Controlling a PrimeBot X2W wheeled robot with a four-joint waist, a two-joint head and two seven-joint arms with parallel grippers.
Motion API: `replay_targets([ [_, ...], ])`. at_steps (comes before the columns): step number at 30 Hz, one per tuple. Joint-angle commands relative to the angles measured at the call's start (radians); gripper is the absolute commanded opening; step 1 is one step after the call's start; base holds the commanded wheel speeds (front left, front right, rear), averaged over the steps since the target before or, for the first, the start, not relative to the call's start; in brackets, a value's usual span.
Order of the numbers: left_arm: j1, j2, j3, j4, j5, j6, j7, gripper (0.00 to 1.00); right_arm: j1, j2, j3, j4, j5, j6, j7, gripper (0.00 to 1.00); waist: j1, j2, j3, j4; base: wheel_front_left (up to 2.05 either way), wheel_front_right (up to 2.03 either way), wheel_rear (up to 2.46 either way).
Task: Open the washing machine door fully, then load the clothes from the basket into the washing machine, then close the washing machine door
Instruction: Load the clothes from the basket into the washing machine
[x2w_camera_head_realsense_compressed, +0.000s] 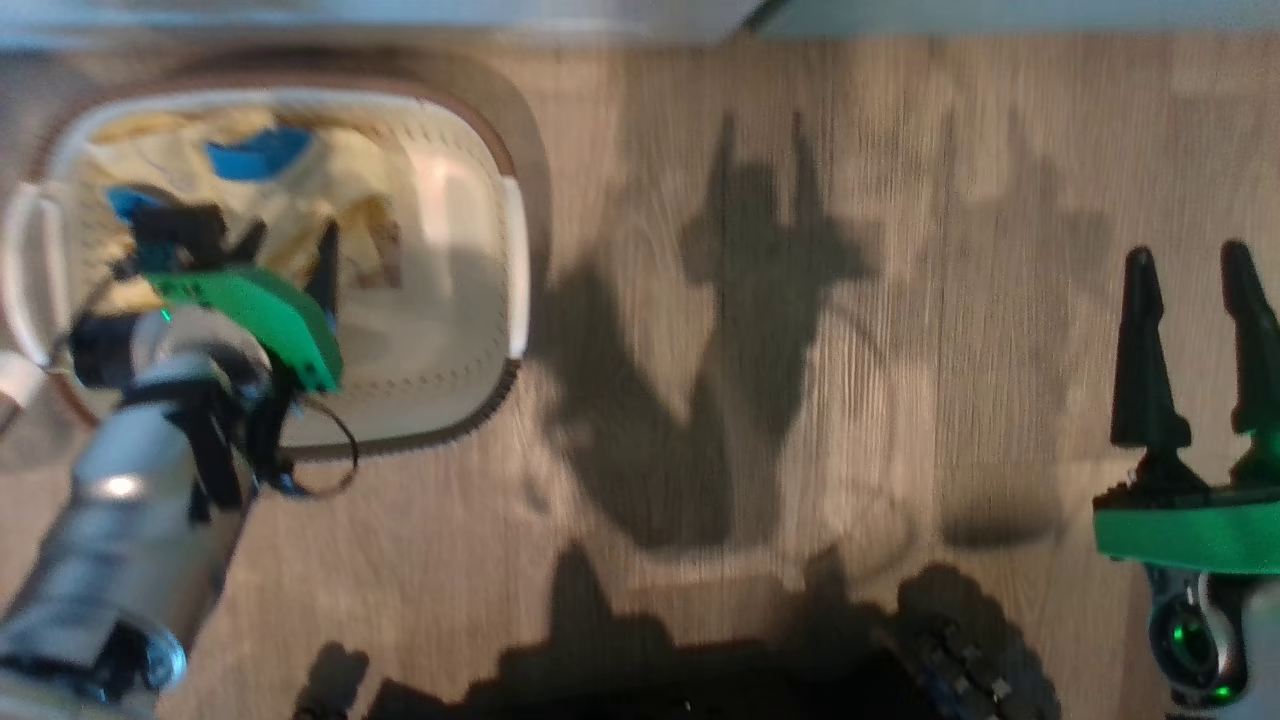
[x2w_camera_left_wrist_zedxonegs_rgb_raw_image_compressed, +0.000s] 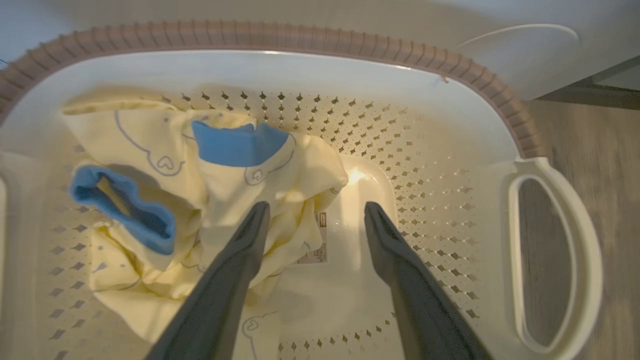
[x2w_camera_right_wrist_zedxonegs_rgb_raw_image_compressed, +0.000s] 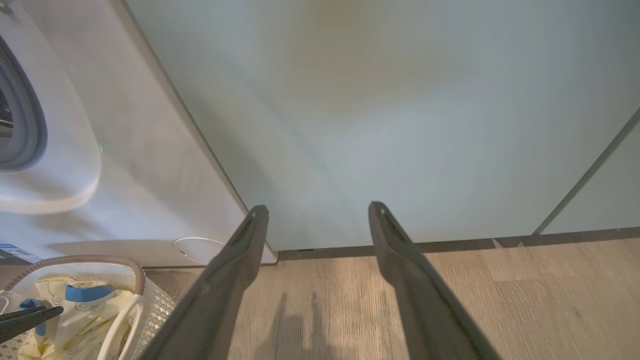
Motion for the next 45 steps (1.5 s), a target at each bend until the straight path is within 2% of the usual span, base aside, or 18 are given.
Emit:
replay_targets([
  [1, -0.017, 0.047, 0.035, 0.005, -0.010, -0.006, -0.009, 1.00, 0.004, -0.016, 0.021, -0.034, 0.007, -0.003, -0.006, 1.00, -0.0003, 0.0001, 0.090, -0.036, 0.00, 0.00, 0.00],
  [7, -0.139, 0.079, 0.043, 0.099, -0.024, -0.031, -0.002, 1.00, -0.024, -0.016, 0.030, -0.068, 0.019, -0.003, -0.006, 1.00, -0.0003, 0.0001, 0.182, -0.056, 0.00, 0.00, 0.00],
  [17, -0.283, 0.173, 0.067, 0.214, -0.043, -0.036, 0.044, 1.00, -0.042, -0.016, 0.072, -0.123, 0.054, -0.003, -0.006, 1.00, -0.0003, 0.0001, 0.296, -0.101, 0.00, 0.00, 0.00],
  [30, -0.345, 0.144, 0.064, 0.309, -0.077, -0.045, 0.113, 1.00, 0.007, -0.016, 0.051, -0.159, -0.005, -0.003, -0.006, 1.00, -0.0003, 0.0001, 0.294, -0.076, 0.00, 0.00, 0.00],
  [31, -0.346, 0.140, 0.063, 0.313, -0.079, -0.046, 0.121, 0.94, 0.013, -0.016, 0.049, -0.161, -0.012, -0.003, -0.006, 1.00, -0.0003, 0.0001, 0.293, -0.075, 0.00, 0.00, 0.00],
  [32, -0.346, 0.140, 0.063, 0.313, -0.079, -0.046, 0.121, 0.94, 0.013, -0.016, 0.049, -0.161, -0.012, -0.003, -0.006, 1.00, -0.0003, 0.0001, 0.293, -0.075, 0.00, 0.00, 0.00],
  [33, -0.348, 0.133, 0.063, 0.317, -0.083, -0.046, 0.132, 0.73, 0.017, -0.016, 0.046, -0.164, -0.017, -0.003, -0.006, 1.00, -0.0003, 0.0001, 0.293, -0.072, 0.00, 0.00, 0.00],
  [34, -0.350, 0.128, 0.060, 0.320, -0.084, -0.047, 0.139, 0.33, 0.020, -0.016, 0.044, -0.167, -0.022, -0.003, -0.006, 1.00, -0.0003, 0.0001, 0.292, -0.070, 0.00, 0.00, 0.00],
  [35, -0.351, 0.122, 0.057, 0.322, -0.084, -0.047, 0.144, 0.00, 0.022, -0.016, 0.043, -0.171, -0.026, -0.003, -0.006, 1.00, -0.0003, 0.0001, 0.292, -0.067, 0.00, 0.00, 0.00],
  [41, -0.360, 0.093, 0.048, 0.330, -0.091, -0.051, 0.144, 0.00, 0.020, -0.016, 0.039, -0.179, -0.040, -0.003, -0.006, 1.00, -0.0003, 0.0001, 0.293, -0.050, 0.00, 0.00, 0.00],
  [45, -0.363, 0.084, 0.026, 0.324, -0.075, -0.053, 0.088, 0.00, 0.001, -0.016, 0.035, -0.185, -0.041, -0.003, -0.006, 1.00, -0.0003, 0.0001, 0.289, -0.034, 0.00, 0.00, 0.00],
])
